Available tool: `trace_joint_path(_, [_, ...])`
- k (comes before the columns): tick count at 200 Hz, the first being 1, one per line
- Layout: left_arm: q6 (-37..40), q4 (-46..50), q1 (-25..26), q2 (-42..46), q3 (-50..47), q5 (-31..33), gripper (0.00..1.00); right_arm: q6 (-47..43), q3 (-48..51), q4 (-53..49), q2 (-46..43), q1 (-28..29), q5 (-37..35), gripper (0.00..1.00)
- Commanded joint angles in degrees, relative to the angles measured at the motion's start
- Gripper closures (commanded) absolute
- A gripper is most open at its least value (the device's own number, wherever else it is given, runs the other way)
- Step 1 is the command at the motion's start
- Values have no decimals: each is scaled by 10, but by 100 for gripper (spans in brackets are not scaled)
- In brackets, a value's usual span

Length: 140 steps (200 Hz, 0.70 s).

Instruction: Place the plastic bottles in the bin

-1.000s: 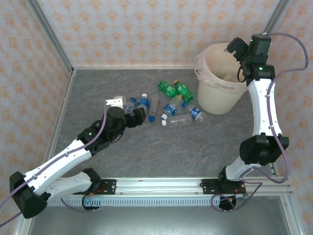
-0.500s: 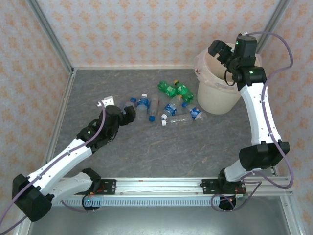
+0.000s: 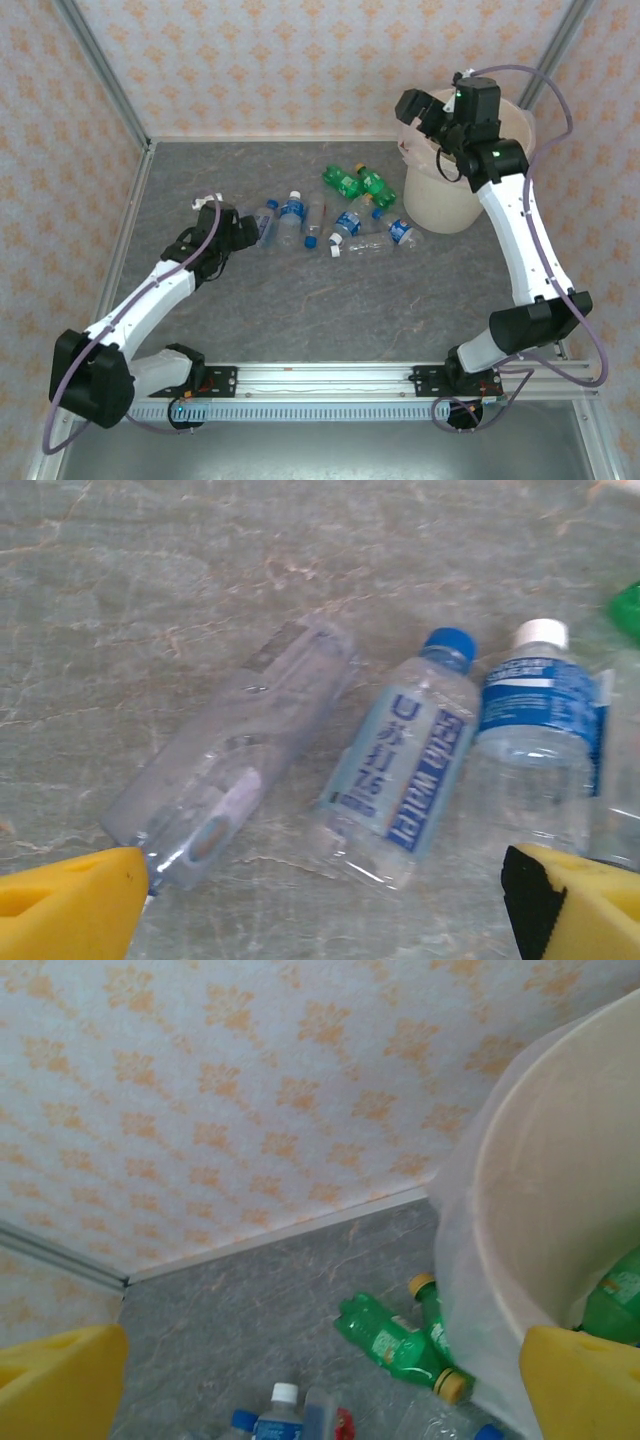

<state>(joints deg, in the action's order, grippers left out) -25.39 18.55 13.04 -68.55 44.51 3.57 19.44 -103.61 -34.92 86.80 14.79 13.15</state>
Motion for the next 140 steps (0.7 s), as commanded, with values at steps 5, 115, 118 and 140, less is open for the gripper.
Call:
trace_joint_path(5, [35, -16, -35, -32, 10, -30, 13, -7, -13, -13, -18, 18, 5, 0])
trace_joint_path(115, [69, -53, -108, -146, 10, -71, 17, -3, 50, 35, -64, 54, 35, 0])
trace_joint_path(118, [70, -53, -108, -148, 12, -70, 17, -2, 51, 35, -63, 55, 35, 0])
trace_joint_path(140, [75, -51, -108, -164, 22, -70, 17, -3, 47, 29, -58, 56, 36, 1])
